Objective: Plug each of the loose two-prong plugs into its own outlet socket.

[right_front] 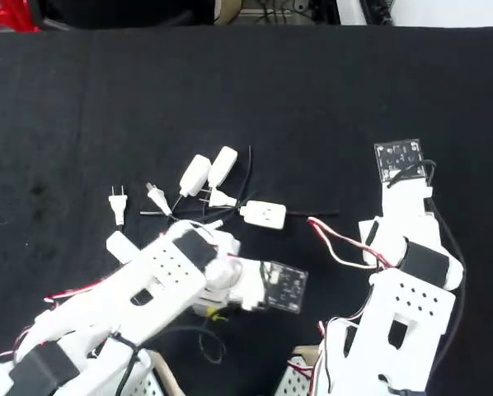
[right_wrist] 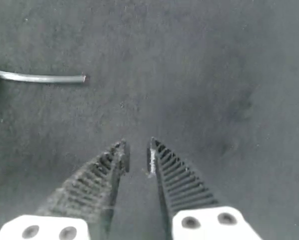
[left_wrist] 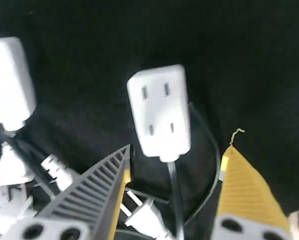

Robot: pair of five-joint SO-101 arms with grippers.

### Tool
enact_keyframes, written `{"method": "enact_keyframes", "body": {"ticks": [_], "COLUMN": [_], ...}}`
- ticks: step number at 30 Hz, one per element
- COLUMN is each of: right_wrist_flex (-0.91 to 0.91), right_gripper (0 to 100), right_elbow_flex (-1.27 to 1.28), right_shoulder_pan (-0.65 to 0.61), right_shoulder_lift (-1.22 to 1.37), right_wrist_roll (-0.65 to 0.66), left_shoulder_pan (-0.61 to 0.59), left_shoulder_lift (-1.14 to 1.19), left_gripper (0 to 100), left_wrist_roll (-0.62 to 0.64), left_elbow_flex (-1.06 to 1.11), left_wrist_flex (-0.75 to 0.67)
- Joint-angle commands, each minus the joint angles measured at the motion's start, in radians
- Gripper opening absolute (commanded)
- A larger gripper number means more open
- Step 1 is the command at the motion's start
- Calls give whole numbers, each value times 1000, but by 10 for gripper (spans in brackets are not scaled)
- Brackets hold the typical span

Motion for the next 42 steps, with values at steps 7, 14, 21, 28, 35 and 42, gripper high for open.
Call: {"method": "enact_keyframes", "body": {"ticks": [7, 14, 21, 28, 35, 42], "right_wrist_flex": [-20, -21, -35, -37, -37, -37], "right_gripper": [79, 79, 78, 78, 78, 80], "right_elbow_flex": [-2, -4, -2, -2, -2, -2], "right_shoulder_pan": [12, 12, 11, 11, 11, 11], "right_shoulder_lift": [-1, -2, -2, -1, -1, -1], "right_wrist_roll": [-32, -32, -34, -34, -34, -34], "left_shoulder_pan": [-22, -51, -59, -51, -131, -229], "left_shoulder_lift": [172, 321, 285, 315, 316, 318], "left_gripper": [285, 285, 187, 45, 45, 167], "left_wrist_roll": [334, 397, 318, 319, 431, 493], "left_elbow_flex": [-97, -151, -134, -124, -189, -189], "left_wrist_flex": [-161, -160, -144, -141, -150, -247]}}
